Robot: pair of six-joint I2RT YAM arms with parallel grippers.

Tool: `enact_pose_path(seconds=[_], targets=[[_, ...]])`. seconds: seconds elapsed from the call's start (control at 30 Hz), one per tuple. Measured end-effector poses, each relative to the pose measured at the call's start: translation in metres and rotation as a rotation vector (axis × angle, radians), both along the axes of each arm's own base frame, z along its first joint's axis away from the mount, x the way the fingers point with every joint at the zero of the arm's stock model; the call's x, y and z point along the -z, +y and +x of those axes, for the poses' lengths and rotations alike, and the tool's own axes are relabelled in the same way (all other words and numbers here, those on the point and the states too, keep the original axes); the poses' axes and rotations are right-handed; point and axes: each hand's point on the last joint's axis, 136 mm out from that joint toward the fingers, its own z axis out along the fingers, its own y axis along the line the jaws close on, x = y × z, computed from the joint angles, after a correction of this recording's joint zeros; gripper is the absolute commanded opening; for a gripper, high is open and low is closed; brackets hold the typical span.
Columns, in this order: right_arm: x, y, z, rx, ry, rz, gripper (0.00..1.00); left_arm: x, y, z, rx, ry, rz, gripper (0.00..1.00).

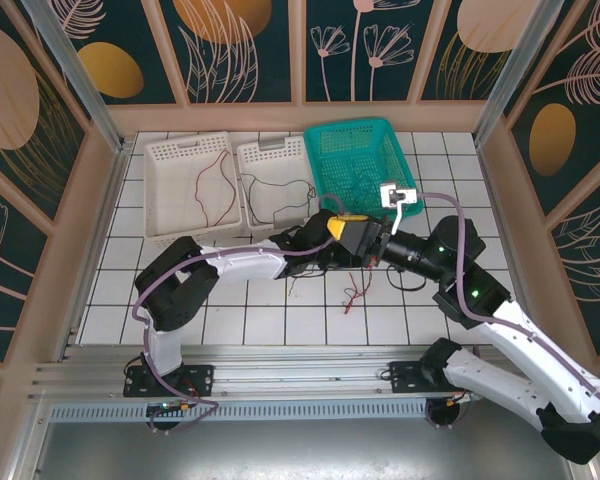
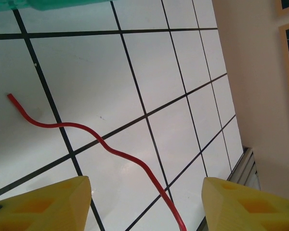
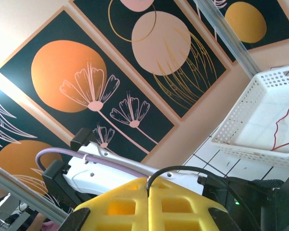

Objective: Untangle the cables

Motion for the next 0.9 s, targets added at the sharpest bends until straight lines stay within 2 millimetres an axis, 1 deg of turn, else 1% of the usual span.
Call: enact_pose_path(seconds=[0.13, 0.33, 0.4, 0.47, 0.5, 0.57, 0.63, 0.67, 0.8, 0.9], targets=[[0.004, 0.007, 0.000, -0.017, 0.011, -0.014, 0.00, 0.002, 0.001, -0.001, 0.002, 0.003, 0.014, 0.54], [0.002, 0.013, -0.002, -0.031, 0.011, -0.016, 0.00, 0.007, 0.003, -0.004, 0.005, 0.014, 0.037, 0.54], [-0.001, 0.015, -0.003, -0.033, 0.006, -0.014, 0.00, 0.007, 0.003, -0.006, 0.008, 0.016, 0.040, 0.57], [-0.003, 0.018, -0.004, -0.042, 0.002, -0.013, 0.00, 0.007, 0.002, -0.007, 0.010, 0.015, 0.038, 0.63], [-0.004, 0.020, -0.006, -0.050, 0.000, -0.012, 0.00, 0.006, 0.001, -0.007, 0.011, 0.014, 0.035, 0.65], [-0.006, 0.025, -0.008, -0.065, -0.006, -0.014, 0.00, 0.005, 0.000, -0.007, 0.012, 0.013, 0.028, 0.66], [-0.008, 0.030, -0.012, -0.081, -0.016, -0.018, 0.00, 0.005, 0.000, -0.007, 0.013, 0.014, 0.026, 0.66], [-0.009, 0.033, -0.014, -0.091, -0.021, -0.019, 0.00, 0.005, 0.000, -0.007, 0.014, 0.014, 0.026, 0.64], [-0.007, 0.045, -0.021, -0.128, -0.032, -0.035, 0.00, 0.005, 0.000, -0.008, 0.019, 0.013, 0.022, 0.47], [-0.005, 0.052, -0.022, -0.137, -0.034, -0.046, 0.00, 0.006, 0.000, -0.009, 0.023, 0.010, 0.022, 0.41]])
